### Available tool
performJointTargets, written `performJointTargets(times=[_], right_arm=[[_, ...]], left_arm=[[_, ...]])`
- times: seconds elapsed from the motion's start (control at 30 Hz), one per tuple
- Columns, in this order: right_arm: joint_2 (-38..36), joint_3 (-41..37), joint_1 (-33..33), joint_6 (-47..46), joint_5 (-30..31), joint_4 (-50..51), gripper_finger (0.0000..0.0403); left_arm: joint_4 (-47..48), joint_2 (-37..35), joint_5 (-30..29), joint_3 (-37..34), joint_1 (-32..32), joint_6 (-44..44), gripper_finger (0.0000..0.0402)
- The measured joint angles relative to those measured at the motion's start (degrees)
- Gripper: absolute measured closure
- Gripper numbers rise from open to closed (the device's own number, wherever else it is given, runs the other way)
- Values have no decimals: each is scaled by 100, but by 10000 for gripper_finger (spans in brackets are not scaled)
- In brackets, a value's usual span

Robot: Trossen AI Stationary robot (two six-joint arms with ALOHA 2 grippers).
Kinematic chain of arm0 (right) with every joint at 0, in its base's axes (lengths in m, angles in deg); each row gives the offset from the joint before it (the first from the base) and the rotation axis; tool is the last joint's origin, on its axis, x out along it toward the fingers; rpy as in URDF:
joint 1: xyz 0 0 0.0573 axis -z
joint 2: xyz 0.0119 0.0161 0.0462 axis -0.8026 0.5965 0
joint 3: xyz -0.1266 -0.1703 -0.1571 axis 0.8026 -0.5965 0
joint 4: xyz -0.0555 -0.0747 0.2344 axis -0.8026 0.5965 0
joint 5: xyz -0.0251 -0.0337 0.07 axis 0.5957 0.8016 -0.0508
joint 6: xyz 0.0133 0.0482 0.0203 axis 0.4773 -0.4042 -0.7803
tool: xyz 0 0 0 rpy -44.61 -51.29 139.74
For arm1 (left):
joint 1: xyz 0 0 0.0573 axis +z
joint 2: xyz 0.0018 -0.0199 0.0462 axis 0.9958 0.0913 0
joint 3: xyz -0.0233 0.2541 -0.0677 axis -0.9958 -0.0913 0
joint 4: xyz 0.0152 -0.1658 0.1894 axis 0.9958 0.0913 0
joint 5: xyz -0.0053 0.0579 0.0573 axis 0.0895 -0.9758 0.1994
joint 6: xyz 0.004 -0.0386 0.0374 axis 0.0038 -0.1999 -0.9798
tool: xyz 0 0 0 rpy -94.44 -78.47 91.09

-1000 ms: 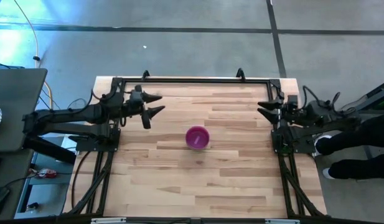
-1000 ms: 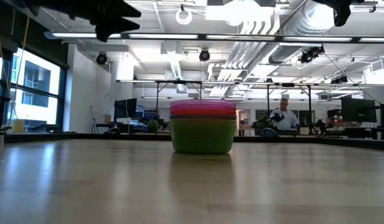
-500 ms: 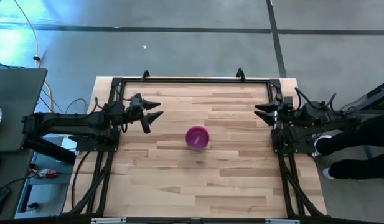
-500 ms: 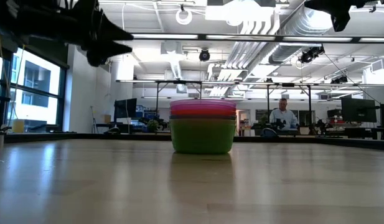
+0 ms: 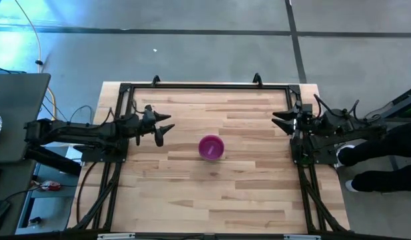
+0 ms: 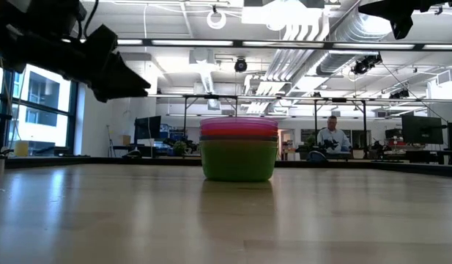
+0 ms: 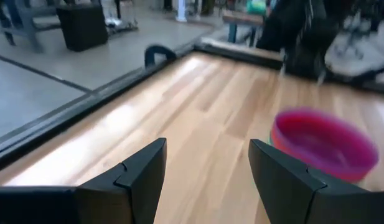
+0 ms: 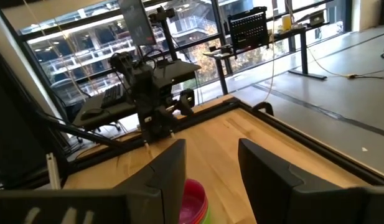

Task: Nest bowls inside each other
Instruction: Return to Home Position

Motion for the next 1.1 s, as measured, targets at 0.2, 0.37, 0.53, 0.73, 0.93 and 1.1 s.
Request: performJointTargets(times=[0.2, 0.37, 0.53, 0.73, 0.93, 1.1], right_arm=[[0, 0, 2, -15, 12, 97, 263], [0, 0, 1, -34, 16, 127, 263], [0, 0, 0, -111, 62, 217, 263], [0, 0, 1, -170, 161, 233, 263], [0, 0, 0, -168, 222, 227, 263], [0, 0, 0, -144, 250, 225, 263]], left_arm=[[-127, 859, 324, 0, 94, -234, 186], [-499, 1420, 461, 0, 159, -423, 186], [-594, 1481, 492, 0, 224, -472, 186], [-400, 904, 511, 0, 240, -576, 186], [256, -35, 480, 0, 236, -617, 186], [644, -757, 841, 0, 234, -576, 186]])
